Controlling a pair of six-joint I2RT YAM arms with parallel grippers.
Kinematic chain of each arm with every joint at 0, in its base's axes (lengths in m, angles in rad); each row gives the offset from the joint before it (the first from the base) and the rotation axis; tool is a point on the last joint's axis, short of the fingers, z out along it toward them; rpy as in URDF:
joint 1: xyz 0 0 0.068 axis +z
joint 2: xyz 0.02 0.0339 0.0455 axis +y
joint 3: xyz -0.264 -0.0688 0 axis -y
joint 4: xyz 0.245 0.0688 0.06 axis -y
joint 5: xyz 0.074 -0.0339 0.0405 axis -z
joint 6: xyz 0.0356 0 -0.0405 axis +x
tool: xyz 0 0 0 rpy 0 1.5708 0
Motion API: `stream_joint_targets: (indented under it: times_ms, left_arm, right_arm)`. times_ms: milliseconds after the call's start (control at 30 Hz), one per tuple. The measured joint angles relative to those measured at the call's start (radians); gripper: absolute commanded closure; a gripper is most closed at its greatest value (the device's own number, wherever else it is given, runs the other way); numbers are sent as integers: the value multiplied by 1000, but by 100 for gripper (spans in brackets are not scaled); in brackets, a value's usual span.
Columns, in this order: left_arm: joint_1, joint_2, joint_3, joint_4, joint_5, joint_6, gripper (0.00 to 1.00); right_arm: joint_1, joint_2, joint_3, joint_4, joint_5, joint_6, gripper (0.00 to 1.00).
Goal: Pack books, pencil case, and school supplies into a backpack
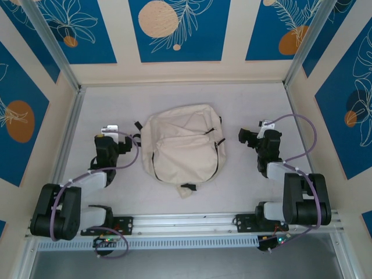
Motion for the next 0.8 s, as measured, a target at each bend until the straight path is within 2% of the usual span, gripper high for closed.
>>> stream_joint_targets:
  times_ms: [133, 333, 567, 800]
  left_arm:
    - [1, 82, -7, 101, 20, 19, 0]
    - [1, 169, -8, 164, 25, 29, 0]
    - [2, 282, 20, 206, 24, 29, 0]
    - [11, 286, 39, 206, 25, 28, 0]
  right_arm:
    - [4, 53, -12, 98, -62, -16, 1]
    - [46, 171, -14, 208, -75, -50, 1]
    - [71, 197, -14, 245, -53, -68, 1]
    - [71, 198, 5, 221, -33, -68, 1]
